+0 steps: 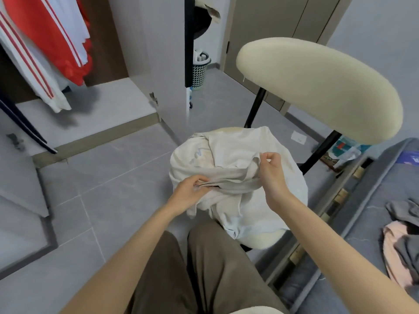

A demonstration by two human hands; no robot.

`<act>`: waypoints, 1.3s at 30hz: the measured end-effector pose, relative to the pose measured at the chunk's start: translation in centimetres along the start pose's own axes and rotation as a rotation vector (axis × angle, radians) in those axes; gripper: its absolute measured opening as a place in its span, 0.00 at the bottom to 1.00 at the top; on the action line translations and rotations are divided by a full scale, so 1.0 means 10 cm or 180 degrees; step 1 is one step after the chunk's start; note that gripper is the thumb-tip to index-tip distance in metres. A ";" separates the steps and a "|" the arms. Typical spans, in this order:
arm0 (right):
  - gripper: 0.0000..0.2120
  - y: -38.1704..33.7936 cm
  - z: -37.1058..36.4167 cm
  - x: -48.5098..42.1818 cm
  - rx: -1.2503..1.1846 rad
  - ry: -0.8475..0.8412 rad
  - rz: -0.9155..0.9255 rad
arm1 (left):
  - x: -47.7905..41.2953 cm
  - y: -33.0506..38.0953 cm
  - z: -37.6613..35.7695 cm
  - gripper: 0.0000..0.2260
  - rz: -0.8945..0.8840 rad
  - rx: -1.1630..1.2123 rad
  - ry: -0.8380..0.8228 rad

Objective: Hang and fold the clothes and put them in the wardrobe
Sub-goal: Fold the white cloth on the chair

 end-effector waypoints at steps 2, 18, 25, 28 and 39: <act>0.13 0.01 -0.13 -0.24 0.0148 -0.0133 -0.0074 | -0.14 0.02 0.05 0.03 -0.0079 0.0001 -0.0198; 0.31 -0.54 -0.45 -0.29 0.1318 -0.2011 -0.0694 | -0.49 1.08 1.18 0.16 0.0522 -0.1416 -0.0283; 0.15 -1.12 -0.13 0.01 0.2310 -0.1146 -0.0444 | -0.28 1.71 1.61 0.24 0.0537 -0.1803 -0.0466; 0.12 -1.26 -0.09 0.23 0.2573 -0.0920 -0.0477 | -0.26 1.83 1.92 0.25 0.0552 -0.2015 -0.0463; 0.08 -1.46 -0.32 1.73 0.3358 0.0189 -0.1464 | -0.08 2.05 2.38 0.27 -0.0008 -0.2741 -0.1267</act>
Point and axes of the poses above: each hand's wrist, its own x-axis away from the middle knuckle, its own z-axis out of the back of the hand, y = z × x, the point moved 10 cm from there along -x, towards the middle knuckle, and after that the axes turned 15 degrees about x, right-handed, at the moved point
